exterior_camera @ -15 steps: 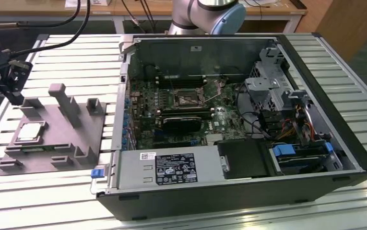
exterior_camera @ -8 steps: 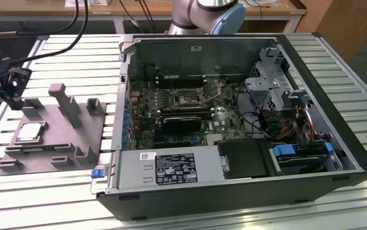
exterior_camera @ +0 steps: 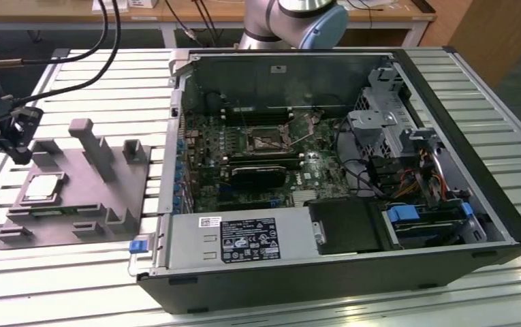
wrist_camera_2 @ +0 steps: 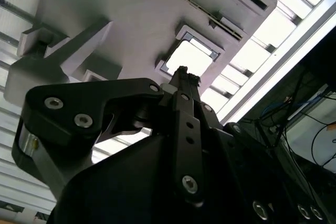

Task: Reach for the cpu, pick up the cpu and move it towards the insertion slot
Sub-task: 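Pick up the cpu and move it towards the insertion slot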

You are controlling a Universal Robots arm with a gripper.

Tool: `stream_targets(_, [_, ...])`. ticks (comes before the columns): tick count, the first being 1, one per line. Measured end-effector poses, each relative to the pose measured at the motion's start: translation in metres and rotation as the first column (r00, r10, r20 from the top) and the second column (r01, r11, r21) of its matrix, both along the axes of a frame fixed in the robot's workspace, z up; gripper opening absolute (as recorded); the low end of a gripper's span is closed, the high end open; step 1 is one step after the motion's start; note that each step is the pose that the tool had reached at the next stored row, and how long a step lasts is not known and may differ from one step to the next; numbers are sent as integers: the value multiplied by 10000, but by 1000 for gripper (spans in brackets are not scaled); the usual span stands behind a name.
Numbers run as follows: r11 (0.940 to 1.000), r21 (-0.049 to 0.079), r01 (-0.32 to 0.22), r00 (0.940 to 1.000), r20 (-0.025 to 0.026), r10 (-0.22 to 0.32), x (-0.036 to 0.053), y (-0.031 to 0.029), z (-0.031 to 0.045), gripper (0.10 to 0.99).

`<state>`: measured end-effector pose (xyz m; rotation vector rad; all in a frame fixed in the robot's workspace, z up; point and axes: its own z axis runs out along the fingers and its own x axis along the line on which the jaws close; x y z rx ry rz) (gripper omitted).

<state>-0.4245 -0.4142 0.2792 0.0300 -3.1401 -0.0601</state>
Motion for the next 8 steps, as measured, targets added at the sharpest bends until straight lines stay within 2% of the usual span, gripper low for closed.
stream_targets(8, [10000, 0, 0, 10000, 1, 0, -76, 0, -147, 106])
